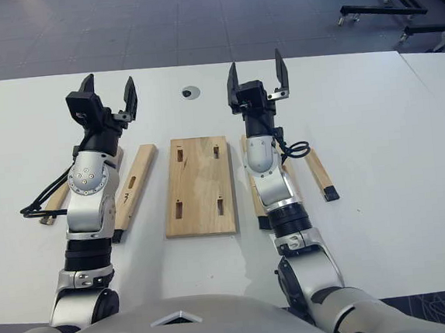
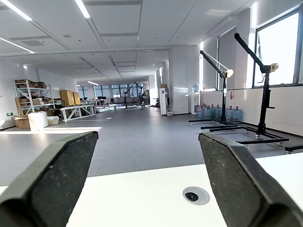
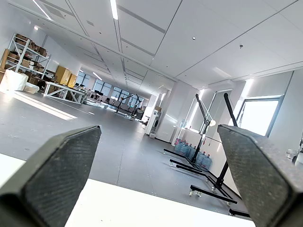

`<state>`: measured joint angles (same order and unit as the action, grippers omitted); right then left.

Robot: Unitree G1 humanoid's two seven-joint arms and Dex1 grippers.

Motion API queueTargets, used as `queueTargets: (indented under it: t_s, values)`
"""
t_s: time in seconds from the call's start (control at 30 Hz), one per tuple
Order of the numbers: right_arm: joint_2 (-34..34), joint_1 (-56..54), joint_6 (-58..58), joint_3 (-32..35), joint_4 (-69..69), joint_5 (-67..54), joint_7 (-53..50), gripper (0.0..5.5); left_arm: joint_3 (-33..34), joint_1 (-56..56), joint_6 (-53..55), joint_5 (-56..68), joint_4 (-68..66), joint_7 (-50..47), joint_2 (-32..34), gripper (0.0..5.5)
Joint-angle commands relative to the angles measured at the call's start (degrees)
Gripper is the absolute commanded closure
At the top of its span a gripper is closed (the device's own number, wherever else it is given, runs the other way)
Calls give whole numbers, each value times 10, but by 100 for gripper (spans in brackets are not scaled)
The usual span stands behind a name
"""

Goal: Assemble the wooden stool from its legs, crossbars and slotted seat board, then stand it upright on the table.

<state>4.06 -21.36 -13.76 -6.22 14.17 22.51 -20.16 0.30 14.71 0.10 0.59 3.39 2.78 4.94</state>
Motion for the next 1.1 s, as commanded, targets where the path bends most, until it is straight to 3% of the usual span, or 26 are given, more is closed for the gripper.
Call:
queueTargets:
  t_s: [0.03, 1.1]
  values:
    - [-1, -1, 6, -1, 3, 3, 1, 100, -3, 4, 4, -9, -2, 3, 4, 160]
    - [-6, -27, -15, -3, 41, -16, 25, 100, -9, -22, 4, -40, 16, -23, -13, 160]
